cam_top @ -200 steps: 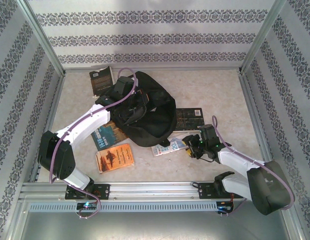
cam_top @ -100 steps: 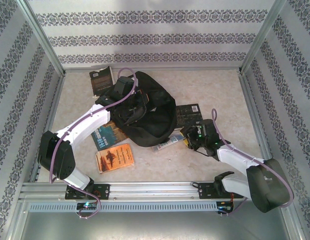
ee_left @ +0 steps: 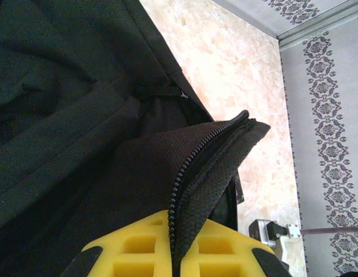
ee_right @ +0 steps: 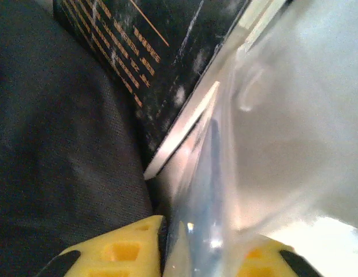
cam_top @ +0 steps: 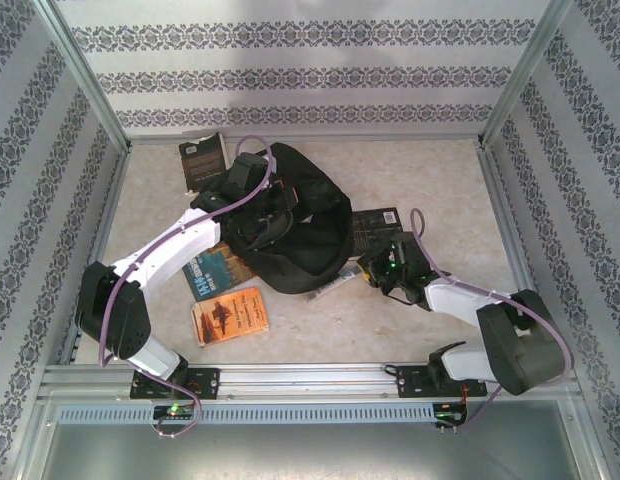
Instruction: Pack the student bag
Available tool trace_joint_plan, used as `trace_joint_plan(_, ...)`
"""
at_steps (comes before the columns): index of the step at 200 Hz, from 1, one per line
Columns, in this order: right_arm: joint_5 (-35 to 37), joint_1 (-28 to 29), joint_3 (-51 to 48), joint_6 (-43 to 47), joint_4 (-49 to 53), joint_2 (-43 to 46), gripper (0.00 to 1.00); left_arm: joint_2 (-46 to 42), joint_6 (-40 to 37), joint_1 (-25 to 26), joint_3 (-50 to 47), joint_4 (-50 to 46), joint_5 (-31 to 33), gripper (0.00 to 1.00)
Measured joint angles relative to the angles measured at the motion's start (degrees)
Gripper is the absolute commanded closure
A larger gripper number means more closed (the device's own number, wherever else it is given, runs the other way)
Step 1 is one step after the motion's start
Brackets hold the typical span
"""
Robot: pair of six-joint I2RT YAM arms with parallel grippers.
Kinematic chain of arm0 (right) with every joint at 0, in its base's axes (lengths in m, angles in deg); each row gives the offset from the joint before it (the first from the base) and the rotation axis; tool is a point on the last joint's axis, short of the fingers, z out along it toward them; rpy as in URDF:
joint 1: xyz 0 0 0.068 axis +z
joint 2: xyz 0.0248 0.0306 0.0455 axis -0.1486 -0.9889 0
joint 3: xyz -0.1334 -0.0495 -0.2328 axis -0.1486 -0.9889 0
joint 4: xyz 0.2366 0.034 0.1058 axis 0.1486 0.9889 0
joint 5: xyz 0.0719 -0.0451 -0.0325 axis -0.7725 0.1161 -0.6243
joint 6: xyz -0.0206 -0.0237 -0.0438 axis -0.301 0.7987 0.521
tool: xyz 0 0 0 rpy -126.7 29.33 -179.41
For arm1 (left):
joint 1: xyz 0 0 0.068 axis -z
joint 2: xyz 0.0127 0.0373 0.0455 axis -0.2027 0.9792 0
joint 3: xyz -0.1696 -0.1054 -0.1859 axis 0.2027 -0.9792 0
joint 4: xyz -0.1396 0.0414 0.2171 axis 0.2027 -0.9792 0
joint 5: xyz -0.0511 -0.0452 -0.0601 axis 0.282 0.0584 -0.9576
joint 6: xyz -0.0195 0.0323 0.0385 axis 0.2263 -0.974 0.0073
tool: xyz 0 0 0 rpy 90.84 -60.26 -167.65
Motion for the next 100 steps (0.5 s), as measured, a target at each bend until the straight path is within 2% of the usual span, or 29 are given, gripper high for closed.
trace_joint_plan(21,0.87,0.39,0.07,0.57,4.46,3.61,1.00,0.00,0.00,0.00,0.24,-0.07,0.02,1.00)
trace_joint_plan(100,10.91,0.85,6.08,3.72,37.81,30.01,1.00,-0.11,-0.02,-0.15,8.57,-4.46,1.55,1.00)
